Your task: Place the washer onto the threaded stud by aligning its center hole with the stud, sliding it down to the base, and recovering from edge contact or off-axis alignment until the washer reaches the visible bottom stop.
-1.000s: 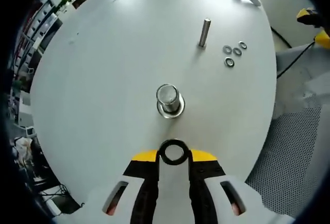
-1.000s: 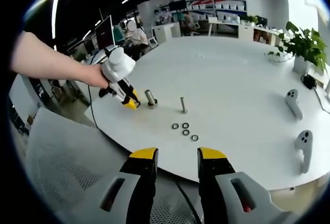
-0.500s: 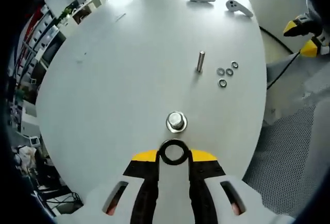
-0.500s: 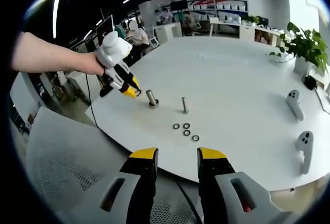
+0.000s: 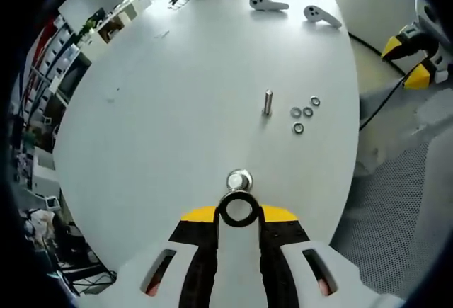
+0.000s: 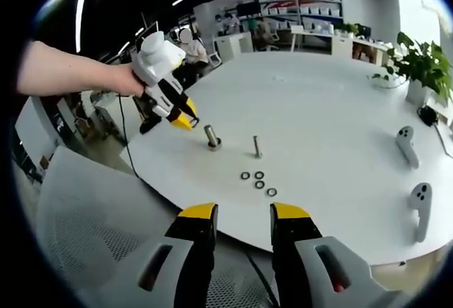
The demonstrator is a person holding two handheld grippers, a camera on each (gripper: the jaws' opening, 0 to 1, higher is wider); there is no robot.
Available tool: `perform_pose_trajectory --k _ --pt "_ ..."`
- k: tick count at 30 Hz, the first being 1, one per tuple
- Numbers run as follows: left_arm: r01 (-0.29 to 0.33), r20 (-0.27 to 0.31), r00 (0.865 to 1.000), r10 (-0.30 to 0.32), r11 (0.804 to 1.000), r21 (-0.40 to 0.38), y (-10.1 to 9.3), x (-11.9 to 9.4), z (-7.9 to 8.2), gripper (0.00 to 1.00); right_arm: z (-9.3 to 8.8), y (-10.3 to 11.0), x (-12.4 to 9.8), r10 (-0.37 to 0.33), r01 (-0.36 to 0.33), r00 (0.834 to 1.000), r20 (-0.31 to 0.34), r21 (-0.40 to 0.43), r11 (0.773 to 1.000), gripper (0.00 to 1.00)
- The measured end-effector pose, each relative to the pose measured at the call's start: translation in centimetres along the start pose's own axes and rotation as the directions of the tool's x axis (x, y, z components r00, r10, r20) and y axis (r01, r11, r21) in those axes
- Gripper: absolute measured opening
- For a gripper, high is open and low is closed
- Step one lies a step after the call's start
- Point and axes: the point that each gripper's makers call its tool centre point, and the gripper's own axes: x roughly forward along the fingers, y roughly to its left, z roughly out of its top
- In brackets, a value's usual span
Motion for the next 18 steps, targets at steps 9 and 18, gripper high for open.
perform_pose_trajectory --k 9,18 --pt "0.002 0.013 1.000 -0.002 1.000 0.011 0.1 0.2 1.3 0.19 -0.1 0.1 0.0 0.005 -0.005 1.000 -0.006 -0.001 1.000 0.31" --pt "0.003 -0.008 1.000 -0.003 1.000 0.027 0.5 0.6 1.4 0.19 0.1 0.0 0.0 0.002 -0.002 1.000 0.009 0.014 1.000 0.31"
